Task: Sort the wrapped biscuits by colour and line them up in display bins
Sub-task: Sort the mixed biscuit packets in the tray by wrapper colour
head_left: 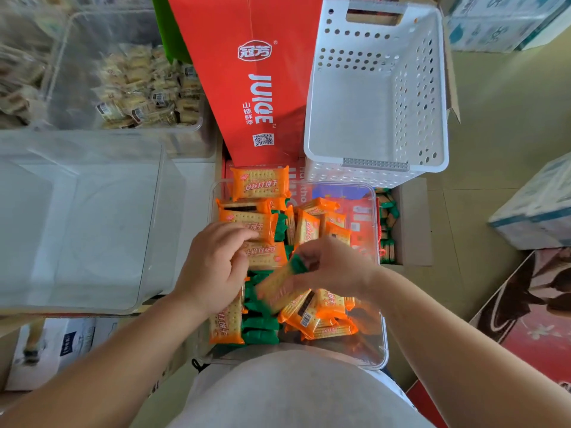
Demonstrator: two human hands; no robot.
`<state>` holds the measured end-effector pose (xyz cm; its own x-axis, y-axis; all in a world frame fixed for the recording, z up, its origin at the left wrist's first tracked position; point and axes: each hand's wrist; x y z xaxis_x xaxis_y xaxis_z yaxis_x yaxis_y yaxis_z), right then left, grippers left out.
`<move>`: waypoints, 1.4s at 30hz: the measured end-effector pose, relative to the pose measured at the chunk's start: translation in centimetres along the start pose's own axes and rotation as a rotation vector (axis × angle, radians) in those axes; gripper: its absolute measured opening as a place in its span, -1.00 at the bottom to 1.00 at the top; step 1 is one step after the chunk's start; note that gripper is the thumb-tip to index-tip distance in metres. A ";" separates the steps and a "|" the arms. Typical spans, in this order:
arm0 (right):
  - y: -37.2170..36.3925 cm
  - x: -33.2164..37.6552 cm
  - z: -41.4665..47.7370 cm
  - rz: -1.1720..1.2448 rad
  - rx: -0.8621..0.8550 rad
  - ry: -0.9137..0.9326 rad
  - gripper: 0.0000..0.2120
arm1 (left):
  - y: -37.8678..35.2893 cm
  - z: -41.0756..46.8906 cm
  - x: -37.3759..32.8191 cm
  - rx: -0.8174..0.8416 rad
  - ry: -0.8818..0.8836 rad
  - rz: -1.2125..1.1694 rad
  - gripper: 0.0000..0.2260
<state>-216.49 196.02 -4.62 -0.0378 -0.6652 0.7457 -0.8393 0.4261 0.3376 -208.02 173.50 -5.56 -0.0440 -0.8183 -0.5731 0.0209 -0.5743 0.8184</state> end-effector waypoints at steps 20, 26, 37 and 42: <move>-0.6 -4.0 3.3 -0.101 -0.654 -0.146 -0.53 | -1.4 2.6 -2.5 0.186 -0.177 0.219 -0.63; -0.5 -6.1 7.3 -0.109 -0.518 -0.414 -0.25 | -4.2 7.8 -4.9 0.611 -0.295 0.546 -0.50; -0.8 -5.6 6.5 -0.058 -0.384 -0.466 -0.26 | -4.7 10.0 -3.5 0.826 -0.267 0.617 -0.42; -0.6 -5.0 6.0 0.021 -0.335 -0.422 -0.25 | -5.1 10.2 -3.2 0.839 -0.255 0.560 -0.48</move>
<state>-219.00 195.39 -11.96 -0.3251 -0.8139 0.4816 -0.6199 0.5680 0.5414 -218.14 179.29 -7.50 -0.4539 -0.8773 -0.1561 -0.5937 0.1671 0.7871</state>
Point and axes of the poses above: each hand's wrist, its own z-axis towards the middle knuckle, its own y-axis out of the back of the hand, x = y × z
